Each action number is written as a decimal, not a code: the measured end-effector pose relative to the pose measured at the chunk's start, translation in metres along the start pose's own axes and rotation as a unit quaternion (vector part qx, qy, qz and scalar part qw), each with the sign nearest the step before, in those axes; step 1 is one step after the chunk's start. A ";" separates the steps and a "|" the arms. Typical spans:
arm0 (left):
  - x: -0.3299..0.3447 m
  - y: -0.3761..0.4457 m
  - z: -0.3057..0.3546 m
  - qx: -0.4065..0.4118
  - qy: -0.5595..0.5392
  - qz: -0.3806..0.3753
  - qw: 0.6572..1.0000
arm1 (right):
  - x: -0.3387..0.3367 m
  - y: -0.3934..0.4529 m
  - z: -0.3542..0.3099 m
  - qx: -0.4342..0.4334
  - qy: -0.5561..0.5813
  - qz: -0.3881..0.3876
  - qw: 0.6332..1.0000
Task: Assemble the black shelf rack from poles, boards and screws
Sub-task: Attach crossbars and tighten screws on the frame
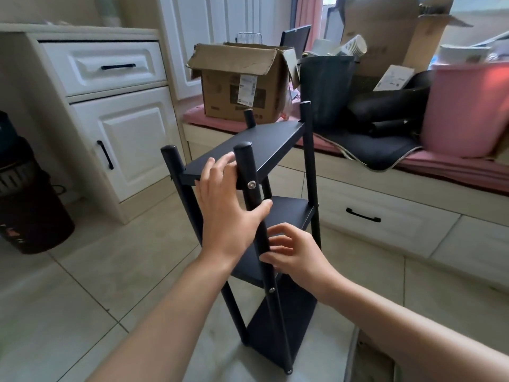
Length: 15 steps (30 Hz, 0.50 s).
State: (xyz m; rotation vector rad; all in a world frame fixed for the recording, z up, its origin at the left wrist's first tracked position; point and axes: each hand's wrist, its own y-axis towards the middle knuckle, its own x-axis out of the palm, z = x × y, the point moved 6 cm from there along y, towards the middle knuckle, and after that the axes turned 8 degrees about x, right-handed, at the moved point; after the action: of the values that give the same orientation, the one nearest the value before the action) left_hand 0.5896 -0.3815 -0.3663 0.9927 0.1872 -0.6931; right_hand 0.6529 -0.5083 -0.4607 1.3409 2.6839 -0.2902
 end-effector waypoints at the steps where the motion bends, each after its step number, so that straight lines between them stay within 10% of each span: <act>1: -0.002 0.000 -0.001 0.003 -0.007 -0.005 1.000 | -0.001 0.001 0.000 0.008 0.000 -0.016 1.000; 5: -0.013 0.001 -0.008 0.011 -0.015 -0.033 0.999 | -0.017 0.003 -0.001 0.009 -0.077 -0.036 0.996; 15: -0.045 -0.005 -0.023 0.000 -0.047 -0.122 0.991 | -0.109 0.018 0.006 0.040 -0.116 0.280 0.952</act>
State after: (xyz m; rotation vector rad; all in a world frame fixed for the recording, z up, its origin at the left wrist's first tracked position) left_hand 0.5553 -0.3444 -0.3624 0.9444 0.2279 -0.9606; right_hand 0.7326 -0.5832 -0.4470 1.8810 2.0159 -0.4564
